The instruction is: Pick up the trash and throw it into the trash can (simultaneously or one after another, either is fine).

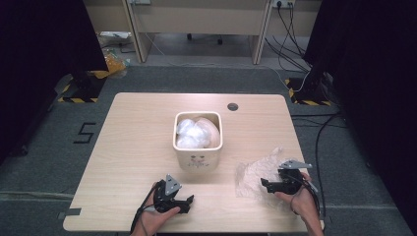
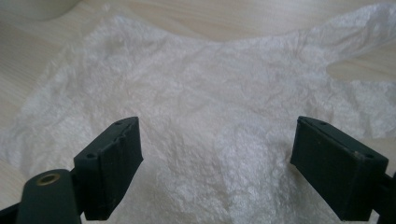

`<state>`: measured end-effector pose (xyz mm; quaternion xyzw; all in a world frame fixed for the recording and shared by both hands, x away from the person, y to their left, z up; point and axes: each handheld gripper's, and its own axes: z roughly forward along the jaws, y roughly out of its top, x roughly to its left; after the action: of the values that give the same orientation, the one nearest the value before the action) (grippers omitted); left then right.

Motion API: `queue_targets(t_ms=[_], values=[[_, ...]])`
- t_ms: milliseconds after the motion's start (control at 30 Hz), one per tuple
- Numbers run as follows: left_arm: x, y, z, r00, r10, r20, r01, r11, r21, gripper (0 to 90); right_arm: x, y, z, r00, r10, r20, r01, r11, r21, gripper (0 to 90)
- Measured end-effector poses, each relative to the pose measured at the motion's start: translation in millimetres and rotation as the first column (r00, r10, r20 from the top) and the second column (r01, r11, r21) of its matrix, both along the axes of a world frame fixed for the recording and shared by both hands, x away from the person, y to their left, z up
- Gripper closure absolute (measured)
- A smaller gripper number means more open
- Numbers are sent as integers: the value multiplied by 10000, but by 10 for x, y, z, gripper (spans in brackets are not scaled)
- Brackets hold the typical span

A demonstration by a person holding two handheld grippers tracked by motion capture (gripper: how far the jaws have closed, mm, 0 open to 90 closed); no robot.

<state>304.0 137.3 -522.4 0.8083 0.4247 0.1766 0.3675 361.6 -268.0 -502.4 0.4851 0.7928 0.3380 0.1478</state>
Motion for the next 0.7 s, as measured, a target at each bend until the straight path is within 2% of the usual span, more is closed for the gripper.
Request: queue_targets(t_ms=[33,100,133,167,267,367,400,433,467,500,533,567,600,633,667,700], values=[[0,1,1,10000,-14,-5,14,10000,13,133,-3,9,-41,10000,33,-11,-34,9995,-325,142],[0,0,0,10000,3,2,-3,10000,0,133,-12,23,-53,9999,107,60,-104,9987,-494,133],[0,0,0,10000,6,3,-6,10000,-1,133,-25,63,-61,9996,263,122,-250,9952,-942,108],[0,0,0,10000,3,1,-3,10000,1,133,-31,84,-65,9994,311,118,-296,9936,-1093,93],[0,1,0,10000,-13,-4,13,10000,17,133,-38,124,-69,9998,182,106,-169,9939,-1090,106],[-1,1,0,10000,-11,-1,11,10000,20,133,-63,134,-34,9983,574,132,-556,9923,-1111,276],[-1,0,0,10000,-8,-1,8,10000,20,133,-63,134,-34,9983,574,132,-556,9923,-1111,276],[-1,0,0,10000,-8,2,8,10000,21,132,-82,141,-16,9972,715,211,-688,9920,-1062,399],[-1,0,0,10000,-9,0,9,10000,25,132,-82,141,-16,9972,715,211,-688,9920,-1062,399],[-1,0,0,10000,-8,0,8,10000,27,132,-87,145,-6,9965,786,281,-754,9919,-1024,591],[-1,0,0,10000,-6,1,6,10000,26,132,-87,145,-6,9965,786,281,-754,9919,-1024,591],[-1,0,0,10000,-4,1,4,10000,28,132,-79,142,-3,9964,790,322,-759,9933,-876,755],[-1,0,0,10000,-3,-1,3,10000,25,132,-75,139,-8,9963,802,322,-776,9940,-767,834],[-1,0,0,10000,-3,-1,3,10000,25,132,-75,139,-8,9963,802,322,-776,9940,-767,834],[-1,0,0,10000,-3,-1,3,10000,23,132,-66,131,-16,9958,857,329,-836,9947,-596,885],[0,0,0,10000,-4,-2,4,10000,23,132,-61,126,-25,9954,901,315,-889,9953,-393,896]])
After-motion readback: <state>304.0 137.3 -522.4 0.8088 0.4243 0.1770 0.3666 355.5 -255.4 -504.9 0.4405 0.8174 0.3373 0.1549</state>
